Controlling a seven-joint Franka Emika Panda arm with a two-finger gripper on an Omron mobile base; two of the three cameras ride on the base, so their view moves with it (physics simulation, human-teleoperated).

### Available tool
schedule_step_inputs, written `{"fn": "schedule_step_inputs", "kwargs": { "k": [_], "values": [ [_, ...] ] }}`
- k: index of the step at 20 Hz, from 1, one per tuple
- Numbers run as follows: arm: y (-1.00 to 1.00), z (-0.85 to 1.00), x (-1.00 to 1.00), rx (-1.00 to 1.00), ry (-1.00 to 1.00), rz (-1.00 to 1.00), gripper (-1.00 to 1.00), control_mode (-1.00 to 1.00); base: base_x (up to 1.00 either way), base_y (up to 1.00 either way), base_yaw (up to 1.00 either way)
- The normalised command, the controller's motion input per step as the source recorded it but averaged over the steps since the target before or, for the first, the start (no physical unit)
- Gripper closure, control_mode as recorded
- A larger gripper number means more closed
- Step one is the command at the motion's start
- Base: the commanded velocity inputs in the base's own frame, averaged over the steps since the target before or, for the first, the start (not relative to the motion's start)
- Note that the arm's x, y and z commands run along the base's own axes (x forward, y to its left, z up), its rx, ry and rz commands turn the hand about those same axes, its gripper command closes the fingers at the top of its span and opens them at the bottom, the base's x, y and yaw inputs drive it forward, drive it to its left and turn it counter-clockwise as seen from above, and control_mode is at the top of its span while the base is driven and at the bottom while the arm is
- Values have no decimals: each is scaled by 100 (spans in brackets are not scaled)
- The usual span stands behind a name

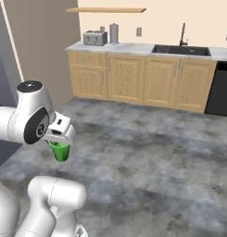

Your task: Pick the cup and bowl from the counter and place them on the counter next to the sink.

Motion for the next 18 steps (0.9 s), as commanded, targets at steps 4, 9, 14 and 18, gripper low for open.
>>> {"fn": "schedule_step_inputs", "kwargs": {
  "k": [4,9,14,18],
  "values": [
    [0,0,0,0,0,0,100,100,100,-44,-3],
    [0,0,0,0,0,0,100,100,100,-30,-4],
    [0,0,0,0,0,0,100,100,100,-23,-2],
    [0,0,0,0,0,0,100,100,100,-14,0]
  ]
}}
